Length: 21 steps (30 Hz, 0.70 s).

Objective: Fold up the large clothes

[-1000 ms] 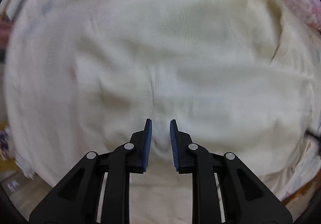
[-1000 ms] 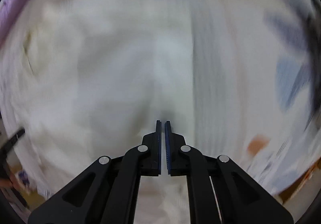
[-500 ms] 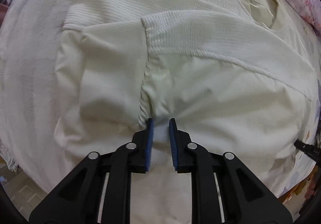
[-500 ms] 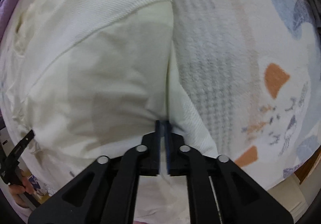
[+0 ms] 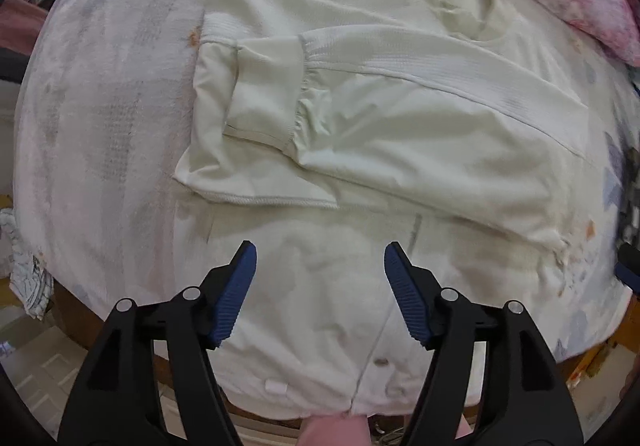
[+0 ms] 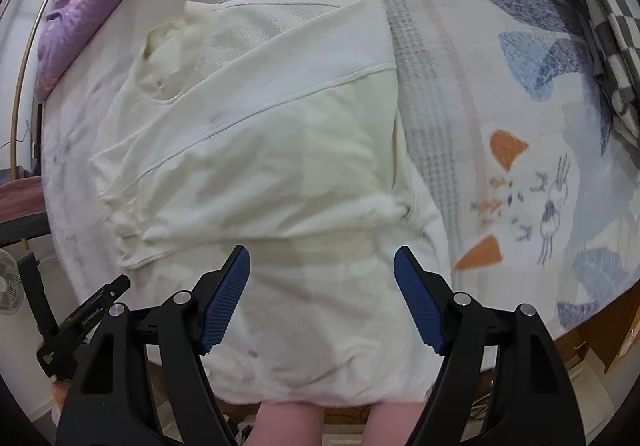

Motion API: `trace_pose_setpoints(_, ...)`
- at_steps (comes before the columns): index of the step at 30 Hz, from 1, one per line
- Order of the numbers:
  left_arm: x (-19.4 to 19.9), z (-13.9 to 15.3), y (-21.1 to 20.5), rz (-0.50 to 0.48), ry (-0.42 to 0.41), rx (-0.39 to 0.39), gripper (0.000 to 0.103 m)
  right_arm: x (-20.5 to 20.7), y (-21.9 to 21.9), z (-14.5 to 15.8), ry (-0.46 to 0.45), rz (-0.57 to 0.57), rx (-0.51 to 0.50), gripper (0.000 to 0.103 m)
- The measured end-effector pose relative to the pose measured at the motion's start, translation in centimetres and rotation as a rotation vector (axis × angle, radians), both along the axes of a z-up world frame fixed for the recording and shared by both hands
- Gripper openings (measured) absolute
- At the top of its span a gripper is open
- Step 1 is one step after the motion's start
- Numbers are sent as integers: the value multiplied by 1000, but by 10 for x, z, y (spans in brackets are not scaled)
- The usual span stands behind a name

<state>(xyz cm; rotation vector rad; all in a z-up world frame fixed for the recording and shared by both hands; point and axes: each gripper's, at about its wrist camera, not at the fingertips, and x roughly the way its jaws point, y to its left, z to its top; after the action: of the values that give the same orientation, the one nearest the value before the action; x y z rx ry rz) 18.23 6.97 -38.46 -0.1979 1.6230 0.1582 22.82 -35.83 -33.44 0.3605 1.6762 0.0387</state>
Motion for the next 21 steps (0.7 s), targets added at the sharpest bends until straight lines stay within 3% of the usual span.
trace_pose_setpoints(1,-8,9,0,-7,-3,-10,70,6,24,-2,5,6,-3,75)
trace_pose_setpoints(7,-24,34,-3,-62,-22,-37,71,-19,64,26,14,11,-44,81)
trace_pose_setpoints(10,-39,53,-4,-116,-48,-32,71,-34,70,50,-7,4,-79,87)
trace_pose_setpoints(14,-54,72,0,-139,-72,-69,71,-54,75,76,-27,-27,-100,88)
trace_pose_setpoints(21,-61,115,4,-179,-139,-54,71,-73,96,105,-56,-20,-90,88)
